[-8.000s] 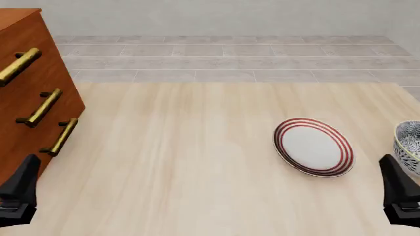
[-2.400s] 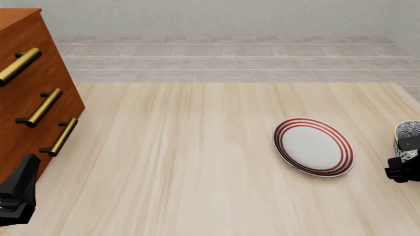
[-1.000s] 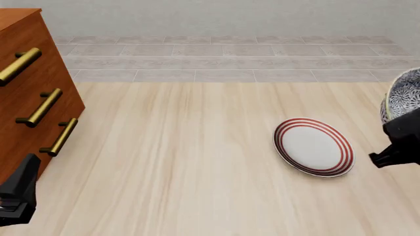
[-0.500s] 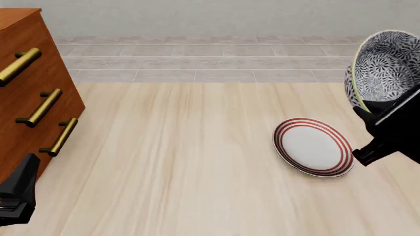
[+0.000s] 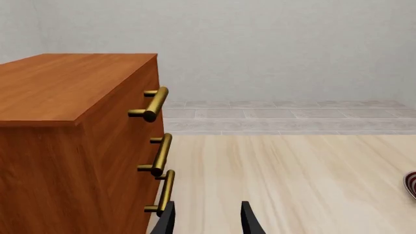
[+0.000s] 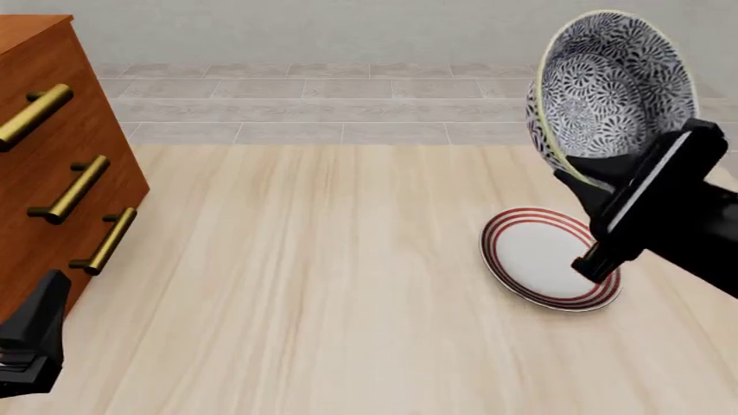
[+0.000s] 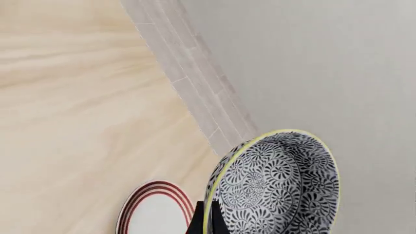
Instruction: Put the bowl on top of the cabinet.
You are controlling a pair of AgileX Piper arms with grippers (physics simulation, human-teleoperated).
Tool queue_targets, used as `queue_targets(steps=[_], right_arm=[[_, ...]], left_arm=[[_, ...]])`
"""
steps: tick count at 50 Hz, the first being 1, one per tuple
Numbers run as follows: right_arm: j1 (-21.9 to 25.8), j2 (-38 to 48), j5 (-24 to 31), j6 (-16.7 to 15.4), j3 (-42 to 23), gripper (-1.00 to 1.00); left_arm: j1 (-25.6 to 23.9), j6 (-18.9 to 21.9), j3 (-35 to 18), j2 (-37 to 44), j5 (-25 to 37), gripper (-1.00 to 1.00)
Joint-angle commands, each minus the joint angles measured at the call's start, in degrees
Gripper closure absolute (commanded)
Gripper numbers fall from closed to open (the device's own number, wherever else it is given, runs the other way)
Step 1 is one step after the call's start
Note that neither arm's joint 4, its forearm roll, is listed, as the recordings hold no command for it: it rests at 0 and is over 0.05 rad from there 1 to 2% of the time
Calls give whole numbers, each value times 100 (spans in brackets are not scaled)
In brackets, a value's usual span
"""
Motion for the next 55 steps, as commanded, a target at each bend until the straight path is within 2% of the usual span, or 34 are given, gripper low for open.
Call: queue_targets(steps=[1, 4, 9, 11, 12, 14, 16, 18, 19, 23, 24, 26, 27, 51, 55], right_arm=[[485, 341, -356, -390, -124, 100], [585, 463, -429, -516, -129, 100], [614, 672, -605, -915, -24, 100], [648, 717, -590, -914, -79, 100], [630, 776, -657, -1088, -14, 100], [676, 796, -621, -1107, -78, 100], [672, 800, -673, -1290, -44, 100], [693, 810, -637, -1270, -78, 100], [675, 845, -723, -1480, 11, 100], [707, 928, -726, -1613, -2, 100], [731, 963, -780, -1748, 45, 100], [721, 1006, -715, -1755, -34, 100], [724, 1040, -758, -1870, -10, 100], [724, 1040, -758, -1870, -10, 100], [724, 1040, -758, -1870, -10, 100]], left_arm=[[0, 4, 8, 2, -11, -100], [-1, 4, 11, 5, -17, -100], [-1, 6, 18, 6, -27, -100], [-1, 6, 20, 6, -29, -100], [-1, 5, 22, 7, -30, -100], [-1, 8, 22, 6, -31, -100], [-1, 7, 22, 8, -32, -100], [-1, 7, 21, 7, -31, -100], [-1, 9, 21, 6, -32, -100], [-1, 9, 20, 6, -30, -100], [-1, 8, 19, 7, -30, -100], [-1, 9, 19, 7, -31, -100], [-1, 9, 17, 7, -29, -100], [-6, 66, -12, -15, -12, -100], [3, -27, 0, 52, -22, -100]])
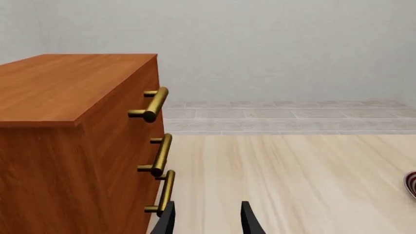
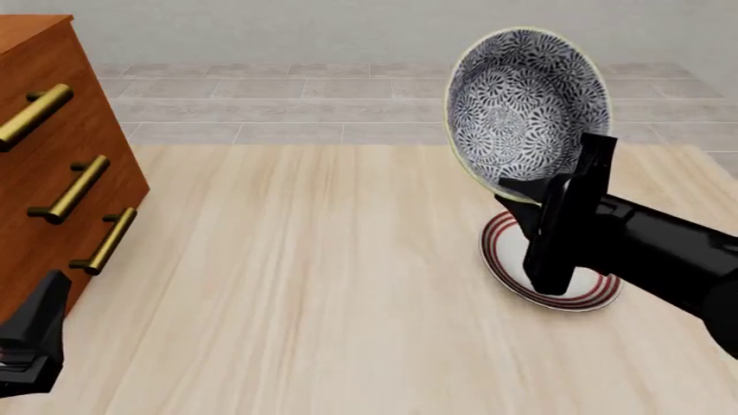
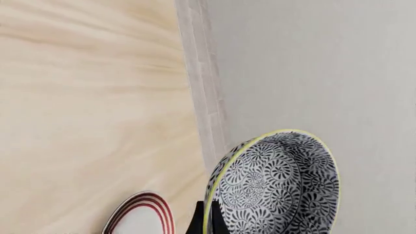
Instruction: Put the bowl on top of the cabinet.
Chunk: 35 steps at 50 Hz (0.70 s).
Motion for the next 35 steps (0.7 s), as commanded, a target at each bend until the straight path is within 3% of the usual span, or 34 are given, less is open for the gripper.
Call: queue_targets(steps=[1, 4, 6, 24, 26, 35], right_arm=[[4, -3, -35, -30, -32, 100], [4, -3, -35, -30, -32, 100], [4, -3, -35, -30, -32, 100], [4, -3, -35, -30, -32, 100], [4, -3, -35, -30, -32, 100], [4, -3, -35, -30, -32, 100]], left_arm=[[-24, -26, 7, 54, -34, -100], [-61, -152, -30, 691, -313, -100], [-242, -153, -268, 222, 109, -100], [-1275, -293, -1523, 1691, 307, -100], [-1413, -131, -1697, 1699, 359, -100], [-1838, -440, -2319, 2326, 624, -100]])
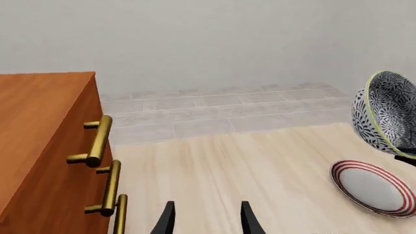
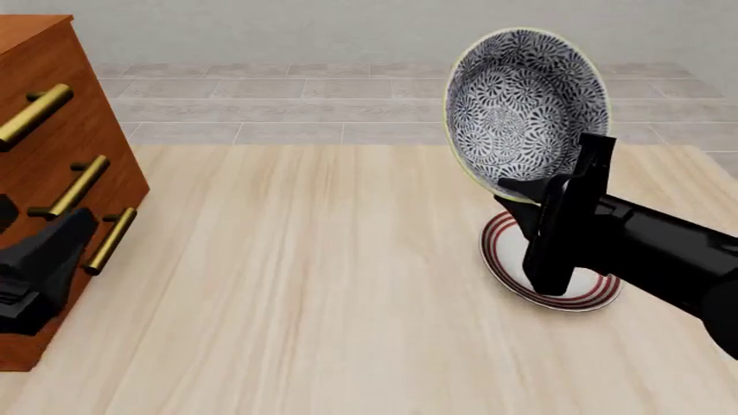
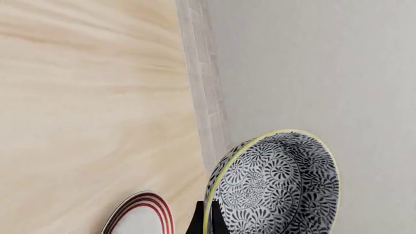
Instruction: Put the bowl on top of the cabinet.
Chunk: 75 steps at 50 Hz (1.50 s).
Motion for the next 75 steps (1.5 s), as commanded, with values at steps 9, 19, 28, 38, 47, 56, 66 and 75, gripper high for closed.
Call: queue_targets(steps=[9, 19, 28, 38, 47, 56, 66, 75], right_arm=[[-1, -18, -28, 4, -32, 100], [-1, -18, -28, 4, -32, 100], [-1, -18, -28, 4, -32, 100], [-1, -18, -28, 4, -32, 100], [-1, -18, -28, 4, -32, 100], [-1, -18, -28, 4, -32, 100], [-1, -18, -28, 4, -32, 100], [-1, -18, -28, 4, -32, 100]], left_arm=[[-1129, -650, -1320, 1212, 575, -100], [-1588, -1191, -2178, 1968, 777, -100], [-1926, -1169, -2958, 2670, 889, -100], [-2334, -1331, -3686, 3064, 1270, -100], [-2530, -1264, -4461, 3496, 1589, -100], [-2739, -1414, -5020, 3876, 1752, -100], [-2944, -1419, -5320, 4112, 1825, -100], [-3105, -1517, -5636, 4415, 1902, -100]])
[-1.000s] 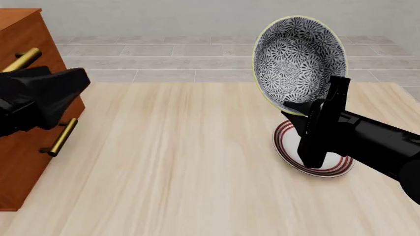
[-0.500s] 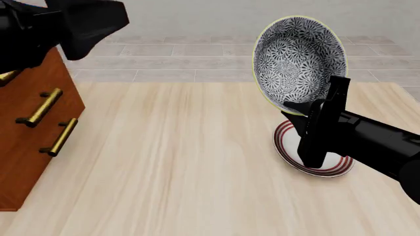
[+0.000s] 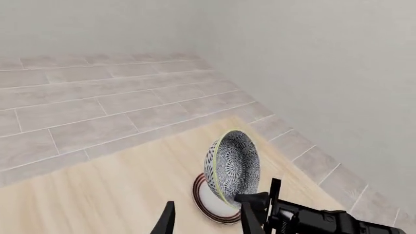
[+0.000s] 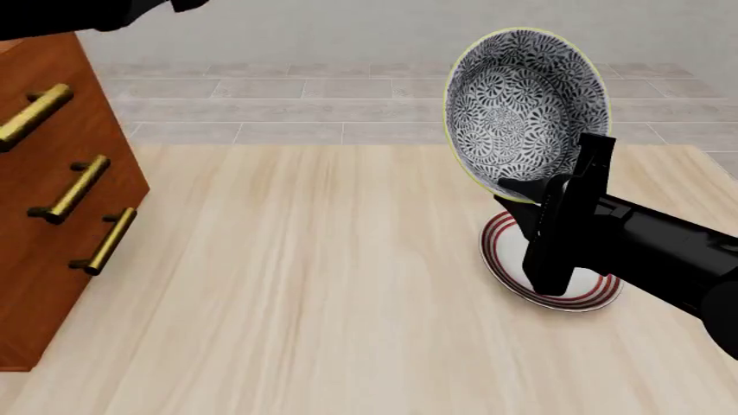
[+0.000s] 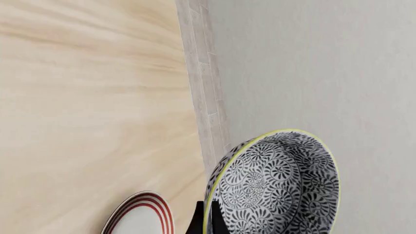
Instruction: Put the bowl on top of the cabinet.
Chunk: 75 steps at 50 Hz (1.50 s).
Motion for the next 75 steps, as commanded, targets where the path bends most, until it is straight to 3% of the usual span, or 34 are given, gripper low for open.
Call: queue_targets(steps=[1, 10, 26, 75], right_arm=[[-1, -18, -28, 5, -32, 100], [-1, -18, -28, 5, -32, 100], [-1, -18, -28, 5, -32, 100], [-1, -18, -28, 5, -32, 100]], left_arm=[[-209, -107, -419, 370, 112, -100], [-259, -51, -457, 594, 42, -100], [106, 12, -394, 801, -147, -100], [-170, -106, -273, 1513, -872, -100]])
